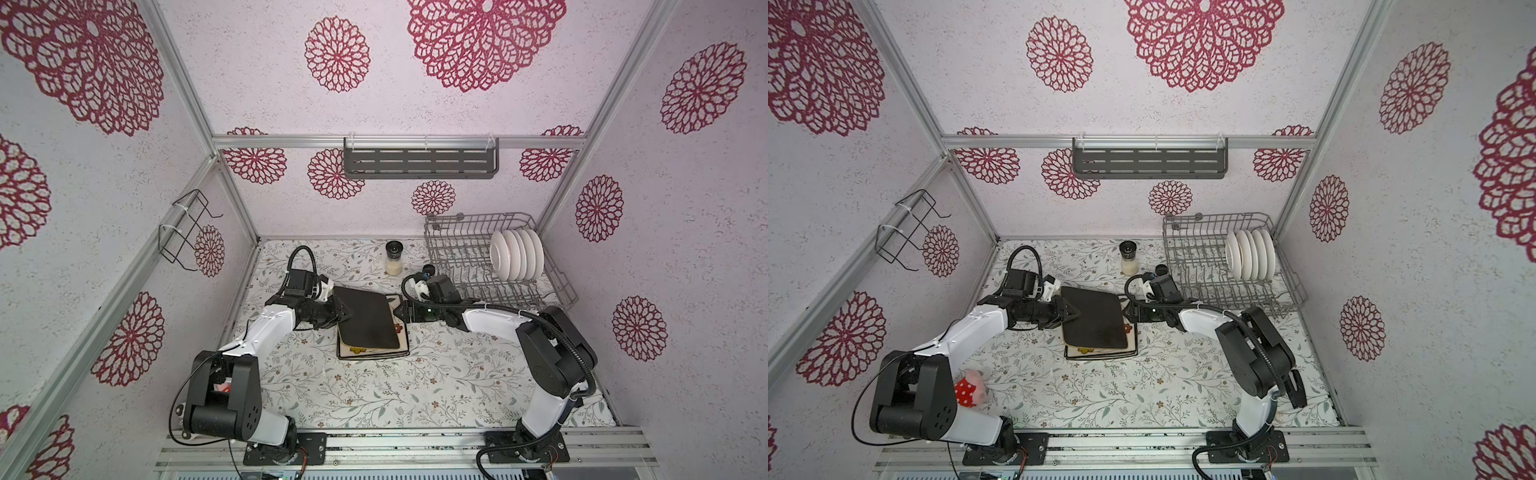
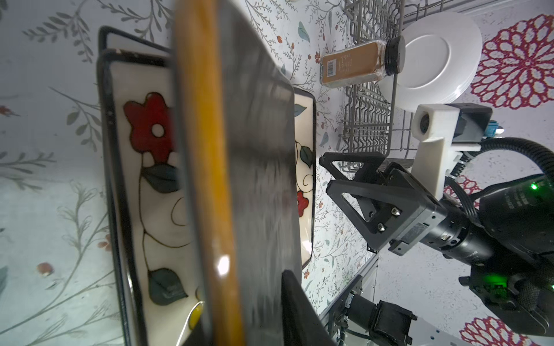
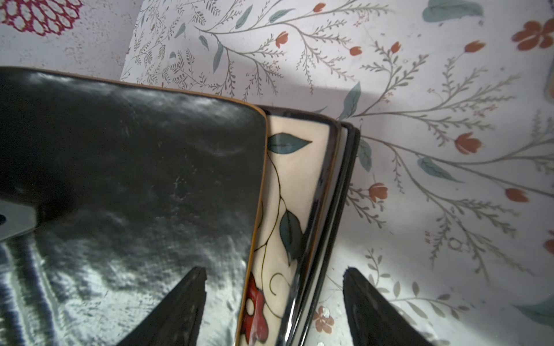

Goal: Unload the plates from the dish rack
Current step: 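Hold the dark plate edges with both grippers, squaring it on the stack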

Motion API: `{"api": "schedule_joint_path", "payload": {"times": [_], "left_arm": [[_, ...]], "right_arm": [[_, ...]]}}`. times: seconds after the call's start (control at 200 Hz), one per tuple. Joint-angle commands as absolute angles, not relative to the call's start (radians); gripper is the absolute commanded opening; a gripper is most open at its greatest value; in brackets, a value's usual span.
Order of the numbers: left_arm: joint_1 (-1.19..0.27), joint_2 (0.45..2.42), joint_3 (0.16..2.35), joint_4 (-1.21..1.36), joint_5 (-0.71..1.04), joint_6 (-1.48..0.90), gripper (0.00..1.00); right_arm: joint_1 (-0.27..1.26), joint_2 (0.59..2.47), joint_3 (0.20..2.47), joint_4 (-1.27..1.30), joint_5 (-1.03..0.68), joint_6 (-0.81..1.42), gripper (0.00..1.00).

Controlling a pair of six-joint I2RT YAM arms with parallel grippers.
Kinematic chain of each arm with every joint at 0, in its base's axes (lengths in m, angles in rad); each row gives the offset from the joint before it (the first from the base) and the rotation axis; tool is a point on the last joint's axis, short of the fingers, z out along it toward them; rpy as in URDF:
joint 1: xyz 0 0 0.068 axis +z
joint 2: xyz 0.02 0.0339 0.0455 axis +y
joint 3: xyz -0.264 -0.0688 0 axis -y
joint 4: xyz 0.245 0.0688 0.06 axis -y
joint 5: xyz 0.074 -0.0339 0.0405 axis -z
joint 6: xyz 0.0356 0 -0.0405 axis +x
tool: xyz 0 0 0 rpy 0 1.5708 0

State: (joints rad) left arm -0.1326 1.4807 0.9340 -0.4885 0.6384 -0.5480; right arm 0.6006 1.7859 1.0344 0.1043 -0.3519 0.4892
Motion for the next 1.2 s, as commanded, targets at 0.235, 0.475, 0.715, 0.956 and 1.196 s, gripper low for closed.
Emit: {"api": "schedule_joint_path", "payload": {"times": [0.235, 0.475, 0.715, 0.956, 1.196], "left_arm": [[-0.132, 1.468, 0.945, -0.479, 0.638, -0.509, 0.37], [-0.138, 1.492, 0.933, -0.462, 0.636, -0.518, 0.37], [-0.139, 1.496, 0.915, -0.451, 0.621, -0.523, 0.37], [-0.140, 1.500, 0.916, -0.454, 0.614, -0.518, 0.37], [-0.140, 1.504, 0.895, -0.427, 0.612, -0.530, 0.36]], "right_arm": [[0.614, 1.780, 1.068, 0.104, -0.373, 0.471, 0.74], [0.640, 1.796, 1.094, 0.083, -0.362, 0.461, 0.71], [0.647, 1.825, 1.124, 0.056, -0.353, 0.450, 0.69], [0.648, 1.811, 1.141, -0.002, -0.293, 0.421, 0.69], [0.678, 1.818, 1.209, -0.149, -0.142, 0.352, 0.68]]}}
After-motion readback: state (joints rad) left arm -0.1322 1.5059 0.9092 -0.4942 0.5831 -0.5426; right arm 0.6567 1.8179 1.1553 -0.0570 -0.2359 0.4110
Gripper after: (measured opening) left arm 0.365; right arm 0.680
